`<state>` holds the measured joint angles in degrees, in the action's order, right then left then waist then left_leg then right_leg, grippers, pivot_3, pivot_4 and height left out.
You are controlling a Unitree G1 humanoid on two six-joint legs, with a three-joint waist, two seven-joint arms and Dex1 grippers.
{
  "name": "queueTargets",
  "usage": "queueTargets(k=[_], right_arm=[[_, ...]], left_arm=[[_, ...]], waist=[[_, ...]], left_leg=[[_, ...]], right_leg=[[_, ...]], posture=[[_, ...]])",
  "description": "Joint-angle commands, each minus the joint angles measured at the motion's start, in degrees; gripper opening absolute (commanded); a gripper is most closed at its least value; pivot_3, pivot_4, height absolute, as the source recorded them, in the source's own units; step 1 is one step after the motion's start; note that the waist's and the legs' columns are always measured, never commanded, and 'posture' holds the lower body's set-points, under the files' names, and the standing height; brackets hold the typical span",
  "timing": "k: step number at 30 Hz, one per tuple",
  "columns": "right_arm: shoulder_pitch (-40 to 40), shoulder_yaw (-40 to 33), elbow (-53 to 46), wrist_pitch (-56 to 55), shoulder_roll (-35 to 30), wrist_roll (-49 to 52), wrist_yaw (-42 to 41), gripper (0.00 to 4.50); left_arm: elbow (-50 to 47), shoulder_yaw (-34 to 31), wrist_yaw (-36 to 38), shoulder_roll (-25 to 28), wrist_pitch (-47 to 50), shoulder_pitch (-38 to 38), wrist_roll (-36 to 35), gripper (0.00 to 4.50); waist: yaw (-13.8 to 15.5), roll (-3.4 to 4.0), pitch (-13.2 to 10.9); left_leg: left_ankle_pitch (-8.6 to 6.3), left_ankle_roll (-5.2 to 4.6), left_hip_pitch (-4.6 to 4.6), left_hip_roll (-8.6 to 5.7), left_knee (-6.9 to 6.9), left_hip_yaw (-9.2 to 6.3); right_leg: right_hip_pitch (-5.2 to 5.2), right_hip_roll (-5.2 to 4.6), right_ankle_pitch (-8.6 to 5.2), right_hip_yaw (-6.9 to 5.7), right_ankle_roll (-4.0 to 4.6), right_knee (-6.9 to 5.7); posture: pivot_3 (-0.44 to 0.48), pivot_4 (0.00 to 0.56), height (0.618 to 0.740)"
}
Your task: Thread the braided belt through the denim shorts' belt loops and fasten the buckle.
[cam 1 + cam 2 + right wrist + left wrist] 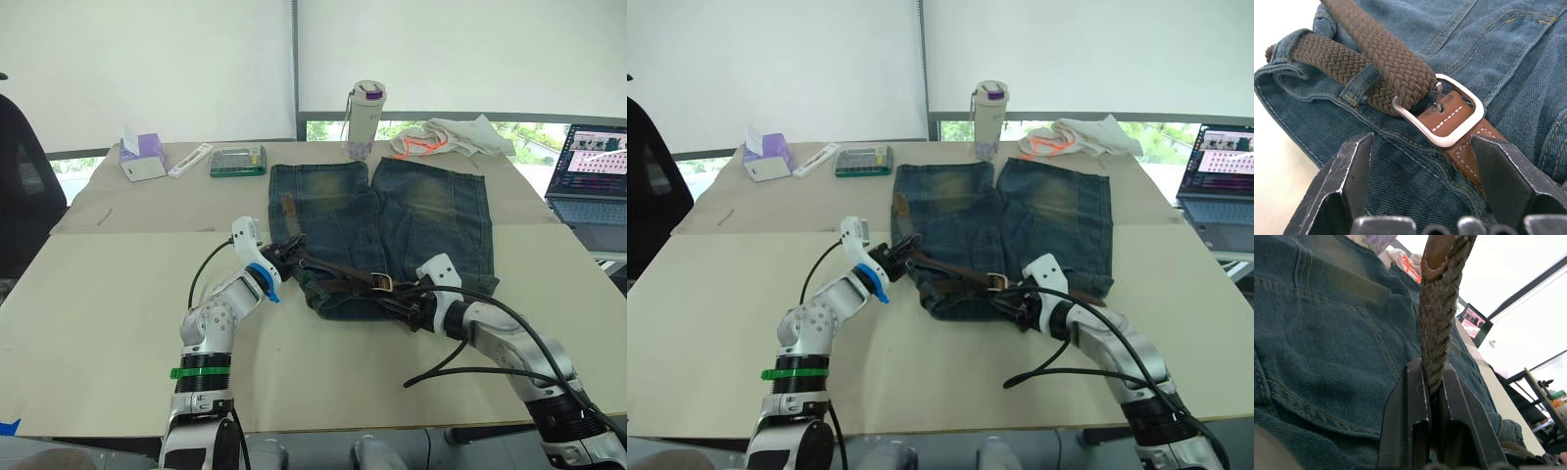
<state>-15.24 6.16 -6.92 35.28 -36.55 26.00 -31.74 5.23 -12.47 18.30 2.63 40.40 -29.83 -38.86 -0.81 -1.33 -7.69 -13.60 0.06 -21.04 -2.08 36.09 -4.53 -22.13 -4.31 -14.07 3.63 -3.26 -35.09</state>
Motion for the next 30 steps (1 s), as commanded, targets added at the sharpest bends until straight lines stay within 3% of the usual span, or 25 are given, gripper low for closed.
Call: queueTargets(k=[1,6,10,17,24,30], right_arm=[[1.7,-0.7,1.9,1.6,0.0,-1.3,-1.3,3.49],[1.7,-7.5,-1.8,-3.1,0.3,4.5,-9.1,3.49],[0.1,-10.3,-1.3,-5.4,0.7,5.8,-12.4,2.34],[-6.4,-7.1,11.0,-12.9,1.6,0.0,-18.5,0.01],[-14.8,-5.1,28.2,-20.7,2.4,-4.7,-27.9,0.01],[-17.7,-4.0,32.2,-22.9,4.8,-5.6,-33.4,0.01]], left_arm=[[-3.2,-0.1,1.4,1.3,0.0,0.4,-1.1,0.00],[-5.1,1.0,1.6,1.2,0.9,1.7,-2.0,0.00],[-6.0,1.9,2.0,1.6,1.5,2.9,-1.8,0.00],[-5.5,5.6,5.1,4.7,-1.6,4.4,2.3,0.00],[-4.5,5.4,6.1,6.1,-4.1,4.3,4.3,0.00],[-5.0,5.2,6.4,6.8,-4.9,5.2,5.1,0.00]], waist=[[0.0,0.00,0.0],[0.1,0.00,0.0],[0.0,0.01,0.0],[0.0,0.02,0.0],[0.0,0.06,0.0],[-0.1,0.07,0.0]], left_leg=[[0.00,0.00,0.00,0.00,0.00,-0.01],[0.00,0.00,-0.03,-0.01,0.00,-0.01],[0.00,0.00,-0.04,0.00,-0.01,-0.02],[0.01,0.02,-0.02,-0.01,-0.02,0.05],[0.02,0.03,-0.02,-0.02,-0.02,0.05],[0.02,0.03,-0.02,0.00,-0.06,0.00]], right_leg=[[0.00,0.00,0.00,0.00,0.00,0.00],[-0.01,-0.01,0.00,0.00,0.00,0.01],[-0.04,-0.02,0.00,0.02,0.01,-0.01],[-0.04,0.01,0.02,0.01,0.03,0.00],[-0.07,-0.03,0.06,0.01,0.09,-0.01],[-0.10,-0.03,0.08,0.01,0.11,-0.05]], posture=[[0.000,0.150,0.740],[0.000,0.150,0.740],[0.000,0.150,0.740],[0.000,0.150,0.740],[0.000,0.150,0.740],[0.000,0.150,0.740]])
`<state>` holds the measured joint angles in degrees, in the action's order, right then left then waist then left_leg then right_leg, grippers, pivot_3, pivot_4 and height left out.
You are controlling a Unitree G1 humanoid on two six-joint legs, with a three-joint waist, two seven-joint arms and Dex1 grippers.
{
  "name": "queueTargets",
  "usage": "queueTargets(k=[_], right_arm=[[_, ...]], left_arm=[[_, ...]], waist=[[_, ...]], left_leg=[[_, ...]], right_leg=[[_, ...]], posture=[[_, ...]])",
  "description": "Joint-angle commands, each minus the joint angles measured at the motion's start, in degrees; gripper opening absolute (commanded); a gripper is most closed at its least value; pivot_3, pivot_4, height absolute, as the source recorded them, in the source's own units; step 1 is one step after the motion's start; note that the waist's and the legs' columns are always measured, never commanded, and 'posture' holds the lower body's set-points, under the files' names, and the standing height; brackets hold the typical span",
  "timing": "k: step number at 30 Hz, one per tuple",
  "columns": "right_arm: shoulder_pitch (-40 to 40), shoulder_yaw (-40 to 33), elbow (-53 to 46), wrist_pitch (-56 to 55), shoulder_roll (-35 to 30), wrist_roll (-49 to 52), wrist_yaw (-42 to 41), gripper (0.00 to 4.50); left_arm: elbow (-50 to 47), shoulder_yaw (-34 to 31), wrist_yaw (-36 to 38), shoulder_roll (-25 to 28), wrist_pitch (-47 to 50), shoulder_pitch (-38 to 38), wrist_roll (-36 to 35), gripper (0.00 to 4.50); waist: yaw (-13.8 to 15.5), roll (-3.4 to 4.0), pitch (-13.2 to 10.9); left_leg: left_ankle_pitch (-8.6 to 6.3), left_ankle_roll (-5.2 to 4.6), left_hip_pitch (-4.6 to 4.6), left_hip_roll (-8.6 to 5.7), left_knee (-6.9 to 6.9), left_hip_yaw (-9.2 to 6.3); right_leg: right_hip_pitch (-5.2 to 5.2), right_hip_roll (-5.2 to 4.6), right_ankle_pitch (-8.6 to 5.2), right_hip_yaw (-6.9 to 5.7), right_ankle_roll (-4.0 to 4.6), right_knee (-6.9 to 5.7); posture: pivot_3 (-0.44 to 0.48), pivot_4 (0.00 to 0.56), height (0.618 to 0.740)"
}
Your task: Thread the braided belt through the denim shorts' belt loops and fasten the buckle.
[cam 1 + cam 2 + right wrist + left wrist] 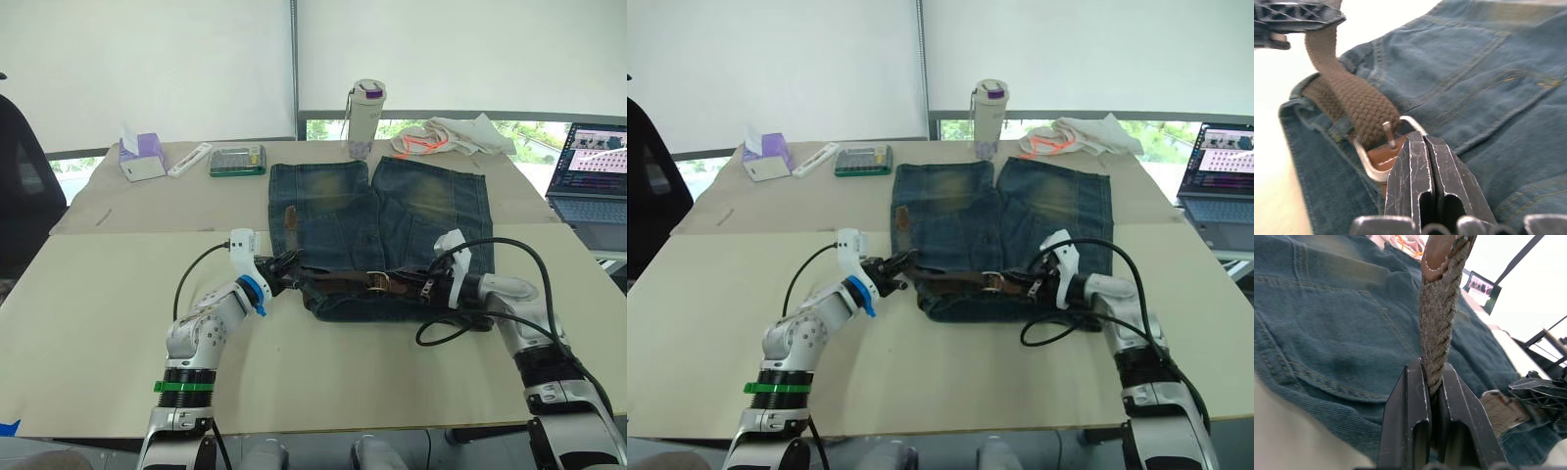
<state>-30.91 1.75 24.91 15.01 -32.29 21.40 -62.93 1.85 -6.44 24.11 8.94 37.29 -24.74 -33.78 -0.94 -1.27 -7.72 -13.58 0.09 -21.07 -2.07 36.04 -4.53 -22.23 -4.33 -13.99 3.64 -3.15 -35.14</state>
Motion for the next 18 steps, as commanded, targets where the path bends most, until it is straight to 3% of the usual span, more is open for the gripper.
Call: queueTargets(k=[1,18], right_arm=[[-2.3,0.5,0.7,-3.3,0.8,-1.5,-2.5,0.01],[-4.6,3.2,5.5,-7.0,3.0,-8.0,-5.4,0.01]], left_arm=[[-1.7,-0.9,0.7,0.5,-1.8,0.3,0.1,0.00],[-1.8,-1.3,-0.1,0.2,-1.5,0.1,0.0,0.00]], waist=[[0.0,0.01,0.0],[0.0,0.03,0.0]], left_leg=[[0.00,0.00,0.00,0.00,0.00,-0.02],[0.00,0.02,0.02,0.00,0.00,-0.14]], right_leg=[[0.00,0.00,0.00,0.00,0.00,0.00],[-0.03,-0.02,0.01,0.00,0.01,-0.06]], posture=[[0.000,0.150,0.740],[0.000,0.150,0.740]])
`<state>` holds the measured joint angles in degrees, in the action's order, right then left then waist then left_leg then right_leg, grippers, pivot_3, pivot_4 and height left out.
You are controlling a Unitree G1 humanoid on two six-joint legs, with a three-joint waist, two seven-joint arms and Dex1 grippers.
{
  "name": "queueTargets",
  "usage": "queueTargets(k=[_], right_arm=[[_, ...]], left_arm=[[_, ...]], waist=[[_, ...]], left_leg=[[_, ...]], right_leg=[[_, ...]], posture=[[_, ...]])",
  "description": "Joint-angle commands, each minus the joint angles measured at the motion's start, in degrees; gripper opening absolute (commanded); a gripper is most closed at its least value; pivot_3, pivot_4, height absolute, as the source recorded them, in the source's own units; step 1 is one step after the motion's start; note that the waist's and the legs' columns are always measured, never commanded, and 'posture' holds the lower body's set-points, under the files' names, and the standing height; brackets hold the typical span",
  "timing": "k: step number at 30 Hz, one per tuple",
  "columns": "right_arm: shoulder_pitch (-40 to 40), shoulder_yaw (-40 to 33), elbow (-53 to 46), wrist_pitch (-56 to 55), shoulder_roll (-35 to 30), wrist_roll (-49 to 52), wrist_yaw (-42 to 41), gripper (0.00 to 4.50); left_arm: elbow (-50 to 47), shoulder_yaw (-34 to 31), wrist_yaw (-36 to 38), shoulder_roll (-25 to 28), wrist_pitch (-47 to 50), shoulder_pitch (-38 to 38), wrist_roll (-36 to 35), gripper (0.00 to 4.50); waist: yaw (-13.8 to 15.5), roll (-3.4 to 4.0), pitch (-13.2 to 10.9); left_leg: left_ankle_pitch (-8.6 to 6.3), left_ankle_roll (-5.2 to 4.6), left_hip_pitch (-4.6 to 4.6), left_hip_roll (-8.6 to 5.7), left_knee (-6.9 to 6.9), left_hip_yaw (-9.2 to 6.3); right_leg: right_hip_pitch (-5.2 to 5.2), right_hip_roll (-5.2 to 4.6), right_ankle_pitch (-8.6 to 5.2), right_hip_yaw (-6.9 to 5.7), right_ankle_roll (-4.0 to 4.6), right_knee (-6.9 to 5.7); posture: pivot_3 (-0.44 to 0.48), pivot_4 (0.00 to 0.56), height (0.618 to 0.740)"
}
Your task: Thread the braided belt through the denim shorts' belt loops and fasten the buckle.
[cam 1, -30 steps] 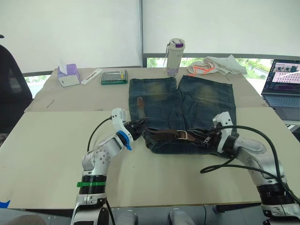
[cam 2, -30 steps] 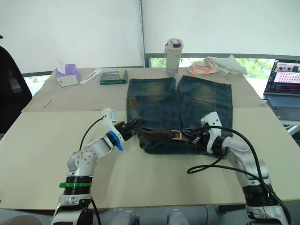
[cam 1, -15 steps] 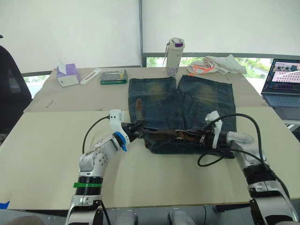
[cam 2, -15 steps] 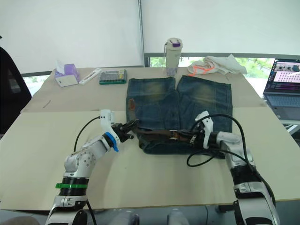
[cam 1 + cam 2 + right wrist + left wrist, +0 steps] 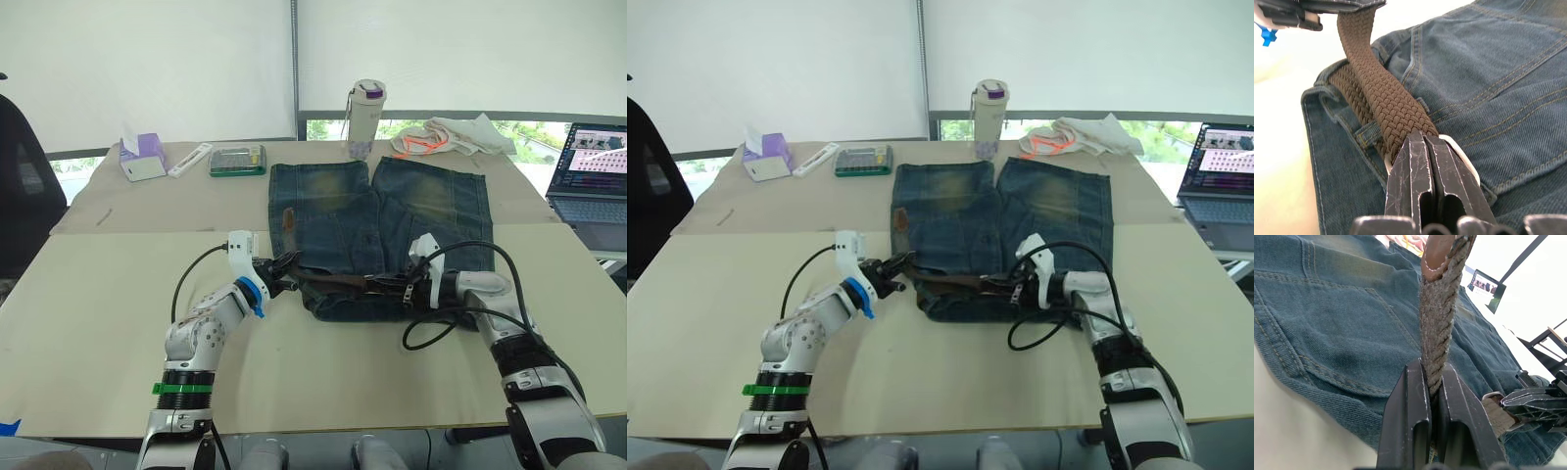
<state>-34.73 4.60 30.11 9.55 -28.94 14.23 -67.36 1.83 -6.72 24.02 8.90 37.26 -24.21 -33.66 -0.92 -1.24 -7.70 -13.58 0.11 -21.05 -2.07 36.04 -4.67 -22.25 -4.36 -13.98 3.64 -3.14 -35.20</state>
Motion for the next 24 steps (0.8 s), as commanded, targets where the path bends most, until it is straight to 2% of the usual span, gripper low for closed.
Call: queueTargets(k=[1,11,18,24], right_arm=[[-0.8,0.5,0.6,-1.9,-0.4,-1.3,-0.8,0.01],[-0.9,2.5,3.5,-5.7,0.1,-6.0,1.6,0.01],[0.0,4.6,4.9,-8.2,-0.2,-10.8,6.5,0.01],[2.1,6.3,2.8,-8.8,-0.7,-12.1,6.8,0.01]], left_arm=[[-1.8,-1.0,0.0,0.2,-1.5,-0.5,-0.1,0.00],[-2.1,-1.0,-0.5,-0.2,-1.8,-1.8,0.0,0.00],[-3.9,-1.6,-1.3,-1.1,-2.0,-5.1,-1.2,0.00],[-5.1,-3.2,-1.8,-2.1,-2.2,-9.6,-3.3,0.00]], waist=[[0.0,0.00,0.0],[0.0,0.01,0.0],[0.1,-0.01,0.0],[0.0,-0.02,0.0]], left_leg=[[0.00,0.00,0.00,0.00,0.00,0.00],[0.00,0.01,0.05,-0.01,0.02,0.01],[0.01,0.02,0.06,-0.01,0.03,0.01],[0.01,0.03,0.08,-0.01,0.04,0.02]], right_leg=[[0.00,0.00,0.00,0.00,0.00,0.00],[0.03,-0.01,0.00,0.00,0.00,-0.03],[0.05,-0.02,0.00,0.00,0.00,-0.03],[0.09,-0.02,0.00,0.00,0.00,-0.04]], posture=[[0.000,0.150,0.740],[0.000,0.150,0.740],[0.000,0.150,0.740],[0.000,0.150,0.740]])
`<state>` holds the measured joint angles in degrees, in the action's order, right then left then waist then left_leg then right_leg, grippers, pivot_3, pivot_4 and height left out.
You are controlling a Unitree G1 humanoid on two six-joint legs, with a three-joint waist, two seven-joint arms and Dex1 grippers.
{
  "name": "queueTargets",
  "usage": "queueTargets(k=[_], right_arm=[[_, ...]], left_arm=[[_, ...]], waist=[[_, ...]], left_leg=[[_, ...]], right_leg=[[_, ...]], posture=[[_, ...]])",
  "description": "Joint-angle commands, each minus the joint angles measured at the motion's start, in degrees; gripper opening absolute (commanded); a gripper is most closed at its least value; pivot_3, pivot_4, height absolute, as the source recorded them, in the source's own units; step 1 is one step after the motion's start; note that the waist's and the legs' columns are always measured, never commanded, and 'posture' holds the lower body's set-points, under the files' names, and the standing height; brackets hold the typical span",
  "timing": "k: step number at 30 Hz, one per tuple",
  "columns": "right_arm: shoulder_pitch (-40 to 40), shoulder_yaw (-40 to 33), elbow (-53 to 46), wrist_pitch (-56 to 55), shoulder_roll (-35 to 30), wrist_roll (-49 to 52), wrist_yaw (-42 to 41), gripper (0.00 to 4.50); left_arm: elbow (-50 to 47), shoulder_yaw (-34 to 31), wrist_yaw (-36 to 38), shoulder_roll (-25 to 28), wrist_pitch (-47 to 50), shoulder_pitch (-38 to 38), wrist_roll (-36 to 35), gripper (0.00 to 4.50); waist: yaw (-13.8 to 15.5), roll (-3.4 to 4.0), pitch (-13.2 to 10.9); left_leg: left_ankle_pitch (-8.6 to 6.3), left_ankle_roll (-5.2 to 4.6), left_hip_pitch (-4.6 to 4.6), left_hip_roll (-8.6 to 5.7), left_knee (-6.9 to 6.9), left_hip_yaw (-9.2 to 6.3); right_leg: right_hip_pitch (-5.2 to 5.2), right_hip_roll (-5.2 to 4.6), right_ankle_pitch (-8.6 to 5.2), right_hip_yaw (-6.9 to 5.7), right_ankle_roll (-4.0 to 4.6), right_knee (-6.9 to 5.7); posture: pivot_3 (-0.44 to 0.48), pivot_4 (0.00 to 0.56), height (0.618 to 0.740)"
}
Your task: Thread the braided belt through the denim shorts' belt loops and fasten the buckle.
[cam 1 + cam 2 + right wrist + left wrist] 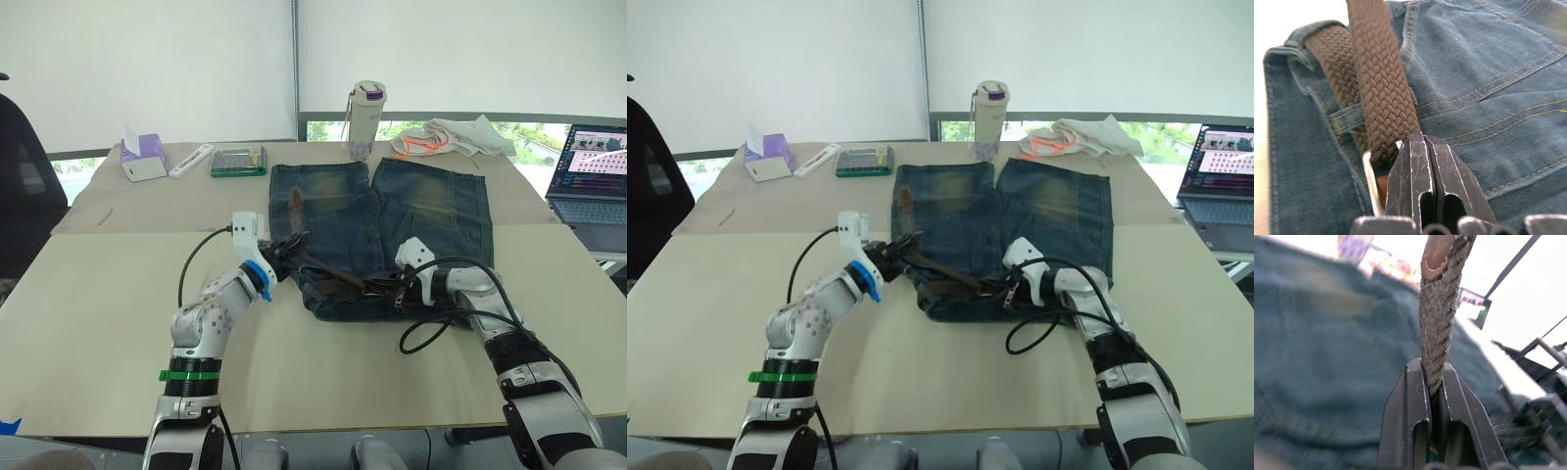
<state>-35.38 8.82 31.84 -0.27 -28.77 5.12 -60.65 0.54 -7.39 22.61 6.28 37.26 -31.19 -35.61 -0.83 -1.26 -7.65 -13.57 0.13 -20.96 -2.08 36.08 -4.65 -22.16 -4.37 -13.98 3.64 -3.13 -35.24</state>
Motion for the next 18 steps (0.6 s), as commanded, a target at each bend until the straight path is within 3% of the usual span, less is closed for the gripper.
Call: queueTargets(k=[1,10,18], right_arm=[[3.3,2.4,0.3,0.8,-1.0,-3.4,0.3,0.01],[10.2,2.7,-11.2,4.8,-0.4,-3.6,5.1,0.01],[13.7,4.0,-12.1,8.3,-0.3,-6.4,10.1,0.01]], left_arm=[[-3.8,-2.4,-0.5,0.6,-2.3,-3.1,-1.3,0.00],[-4.5,-0.2,-0.4,0.2,-2.4,-2.8,-0.5,0.00],[-3.9,0.0,-0.4,-0.4,-3.1,-5.4,-0.9,0.00]], waist=[[-0.2,0.01,0.0],[-0.1,0.01,0.0],[0.0,-0.01,0.0]], left_leg=[[0.00,0.00,0.01,0.00,-0.01,0.00],[-0.01,0.01,0.02,0.01,-0.04,-0.03],[-0.01,0.01,0.11,0.00,-0.04,0.00]], right_leg=[[0.00,0.00,0.00,0.01,0.00,0.00],[-0.02,0.01,0.00,0.01,0.00,0.00],[0.06,0.02,0.00,0.01,0.00,0.00]], posture=[[0.000,0.150,0.740],[0.000,0.150,0.740],[0.000,0.150,0.740]])
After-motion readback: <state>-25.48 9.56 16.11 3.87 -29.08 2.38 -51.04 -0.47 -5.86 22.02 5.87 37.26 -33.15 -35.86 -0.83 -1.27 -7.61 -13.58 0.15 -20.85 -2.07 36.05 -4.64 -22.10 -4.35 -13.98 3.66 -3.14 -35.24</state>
